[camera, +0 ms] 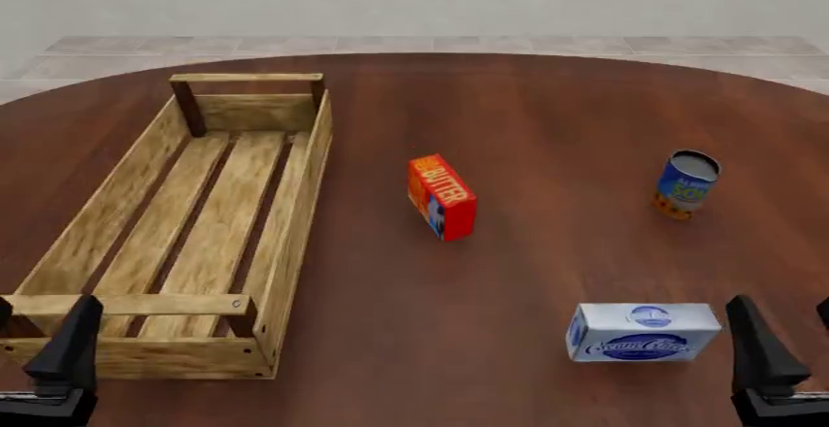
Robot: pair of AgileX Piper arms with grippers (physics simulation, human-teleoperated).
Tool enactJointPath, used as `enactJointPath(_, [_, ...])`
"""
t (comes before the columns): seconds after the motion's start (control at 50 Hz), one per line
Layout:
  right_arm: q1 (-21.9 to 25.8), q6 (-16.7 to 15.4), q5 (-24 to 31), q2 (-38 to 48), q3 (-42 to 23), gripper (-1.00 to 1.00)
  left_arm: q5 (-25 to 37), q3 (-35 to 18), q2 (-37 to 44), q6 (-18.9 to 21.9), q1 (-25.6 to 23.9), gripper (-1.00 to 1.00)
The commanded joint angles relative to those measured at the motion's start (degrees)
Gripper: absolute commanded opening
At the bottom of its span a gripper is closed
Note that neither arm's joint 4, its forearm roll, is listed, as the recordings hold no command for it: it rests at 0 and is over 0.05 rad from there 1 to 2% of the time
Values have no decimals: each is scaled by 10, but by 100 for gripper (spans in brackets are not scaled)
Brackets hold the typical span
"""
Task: Pick up the cream cheese and put it in the tray.
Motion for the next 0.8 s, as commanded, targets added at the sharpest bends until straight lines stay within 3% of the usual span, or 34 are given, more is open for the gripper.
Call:
enactJointPath(0.02, [-1,-1,-1,4,-2,100,3,-4,5,-3,-6,100])
enactJointPath(0.44, [-3,2,-1,4,-2,100,23,-26,0,3,-37,100])
enactJointPath(0.7, [-3,2,-1,3,-2,100,99,-102,-1,-8,-48,100])
enactJointPath(0.8, [-3,-2,-1,2,-2,100,145,-138,-1,-31,-60,100])
